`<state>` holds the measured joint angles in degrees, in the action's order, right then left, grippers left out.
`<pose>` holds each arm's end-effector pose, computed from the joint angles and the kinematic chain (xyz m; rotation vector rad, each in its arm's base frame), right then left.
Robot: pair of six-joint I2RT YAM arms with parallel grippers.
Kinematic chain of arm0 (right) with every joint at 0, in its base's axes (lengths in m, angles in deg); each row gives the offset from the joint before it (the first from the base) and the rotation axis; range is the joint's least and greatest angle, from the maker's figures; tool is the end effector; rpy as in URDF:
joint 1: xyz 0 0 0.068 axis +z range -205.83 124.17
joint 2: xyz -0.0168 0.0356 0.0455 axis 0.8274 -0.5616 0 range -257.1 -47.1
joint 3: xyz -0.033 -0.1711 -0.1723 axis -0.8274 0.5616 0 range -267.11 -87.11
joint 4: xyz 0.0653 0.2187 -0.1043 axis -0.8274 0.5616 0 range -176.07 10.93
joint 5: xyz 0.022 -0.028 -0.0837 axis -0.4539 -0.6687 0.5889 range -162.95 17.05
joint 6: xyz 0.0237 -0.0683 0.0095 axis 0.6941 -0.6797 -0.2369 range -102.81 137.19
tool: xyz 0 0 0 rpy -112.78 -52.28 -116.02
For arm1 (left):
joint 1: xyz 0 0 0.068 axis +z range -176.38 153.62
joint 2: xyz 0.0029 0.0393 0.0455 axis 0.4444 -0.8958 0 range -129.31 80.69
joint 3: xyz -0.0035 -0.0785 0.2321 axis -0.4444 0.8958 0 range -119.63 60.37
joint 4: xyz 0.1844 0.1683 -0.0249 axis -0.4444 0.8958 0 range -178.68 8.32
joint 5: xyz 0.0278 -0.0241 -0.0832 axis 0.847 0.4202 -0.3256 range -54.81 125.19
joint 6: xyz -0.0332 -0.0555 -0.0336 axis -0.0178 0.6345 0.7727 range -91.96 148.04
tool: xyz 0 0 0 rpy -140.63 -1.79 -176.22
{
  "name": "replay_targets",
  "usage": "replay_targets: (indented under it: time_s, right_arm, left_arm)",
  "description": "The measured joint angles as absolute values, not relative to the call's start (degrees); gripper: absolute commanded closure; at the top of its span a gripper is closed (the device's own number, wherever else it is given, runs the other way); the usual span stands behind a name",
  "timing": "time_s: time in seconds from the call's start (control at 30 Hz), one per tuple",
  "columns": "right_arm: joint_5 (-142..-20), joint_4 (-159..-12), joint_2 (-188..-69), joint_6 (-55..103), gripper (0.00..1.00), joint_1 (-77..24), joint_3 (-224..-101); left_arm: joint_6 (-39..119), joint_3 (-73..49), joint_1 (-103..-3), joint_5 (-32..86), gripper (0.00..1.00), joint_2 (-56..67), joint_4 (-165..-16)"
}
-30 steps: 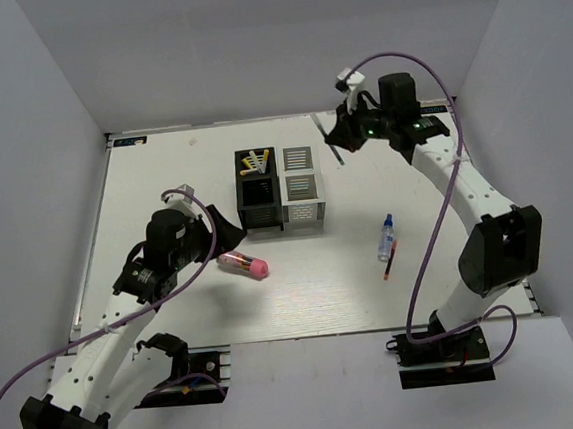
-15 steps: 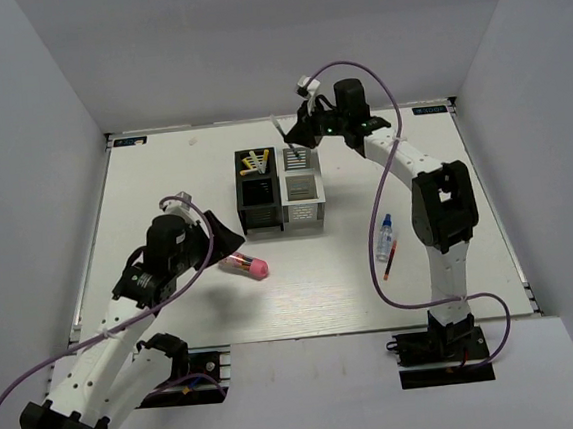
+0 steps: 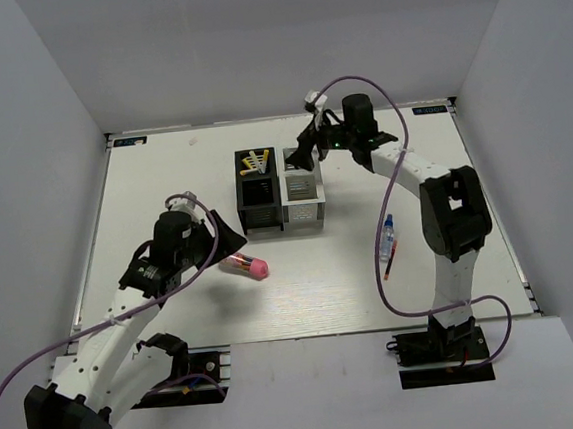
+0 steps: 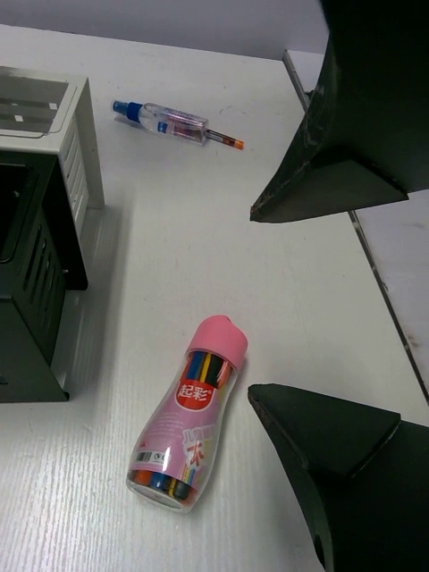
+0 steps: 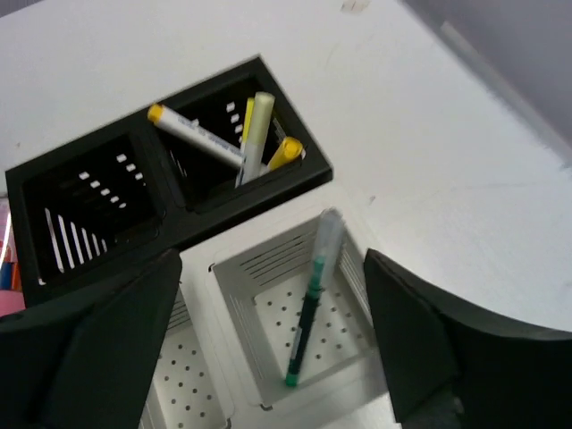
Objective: Sort the stationery into containers
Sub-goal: Place the pen in the storage box, then pick up the pen from the center of the board.
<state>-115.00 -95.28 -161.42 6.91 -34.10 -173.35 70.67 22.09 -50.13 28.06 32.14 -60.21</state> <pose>0.4160 0.2095 0.2323 -0.9866 1.6181 0.8291 0.1889 -0.0913 0.2232 -0.3166 2.3326 -0.7407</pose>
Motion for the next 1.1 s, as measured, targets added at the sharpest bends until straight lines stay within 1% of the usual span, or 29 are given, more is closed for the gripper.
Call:
replay_targets:
  time_s: [0.1,0.13,0.17,0.2,0.27,0.3,0.37,0.5,0.53,0.57,0.6,0.63,0.77,0.8,0.9,1.0,1.1]
  right_arm:
    - [-112.99,-95.06,-157.80,7.19,0.10,-34.51,-174.16]
    - [-112.16,-94.43,-156.40,7.72,0.16,-34.75,-175.16]
    - [-111.22,-93.49,-154.93,8.42,0.30,-35.04,-176.36]
    - [-110.19,-92.20,-153.80,9.18,0.65,-35.34,-177.89]
    - [-108.94,-88.81,-151.15,10.95,0.97,-36.35,-181.09]
    - [-108.94,-86.43,-148.92,11.41,1.00,-37.07,-181.11]
    - [-108.77,-80.40,-144.29,12.20,1.00,-38.75,-179.40]
    - [-104.42,-68.83,-133.88,11.91,1.00,-42.12,-168.19]
    - [-103.32,-65.90,-131.83,11.80,0.82,-42.84,-164.96]
    - [-101.84,-63.37,-129.56,11.85,0.67,-43.58,-161.04]
    - [-100.42,-60.68,-127.20,11.74,0.61,-44.33,-157.06]
    - [-99.30,-57.45,-124.99,11.45,0.57,-45.00,-153.70]
    - [-95.65,-48.99,-117.12,11.30,0.57,-46.56,-144.21]
    - [-94.89,-48.05,-115.18,11.37,0.55,-46.86,-142.14]
    - [-91.92,-44.88,-111.11,11.96,0.57,-47.28,-138.84]
    - [-88.88,-44.16,-111.68,12.24,0.58,-48.68,-138.77]
    - [-86.82,-43.54,-115.92,11.39,0.65,-50.58,-139.12]
  left_arm:
    - [70.45,22.09,-50.13,27.75,0.18,31.02,-61.02]
    - [70.45,22.09,-50.13,27.64,0.18,30.83,-61.35]
    - [70.43,22.09,-50.13,27.51,0.18,30.63,-61.83]
    - [70.41,22.09,-50.13,27.38,0.18,30.54,-62.22]
    - [70.34,22.22,-50.13,26.96,0.18,30.54,-63.32]
    - [70.30,22.40,-50.13,26.83,0.18,30.54,-64.04]
    - [70.25,22.94,-50.13,26.50,0.18,30.54,-65.20]
    - [70.25,24.39,-50.13,25.74,0.21,30.30,-67.16]
    - [70.21,24.76,-50.13,25.50,0.22,30.24,-67.71]
    - [70.21,25.13,-50.13,25.24,0.22,30.22,-68.23]
    - [70.14,25.39,-50.13,25.00,0.22,30.09,-68.54]
    - [70.10,25.52,-50.13,24.69,0.22,29.91,-69.00]
    - [70.01,25.57,-50.13,23.71,0.22,28.84,-71.27]
    - [69.90,25.57,-50.13,23.55,0.22,28.53,-71.56]
    - [69.44,25.54,-50.13,23.03,0.22,27.31,-72.12]
    - [69.03,25.54,-50.13,22.33,0.22,26.83,-72.34]
    - [68.90,25.52,-50.13,21.85,0.22,26.87,-72.43]
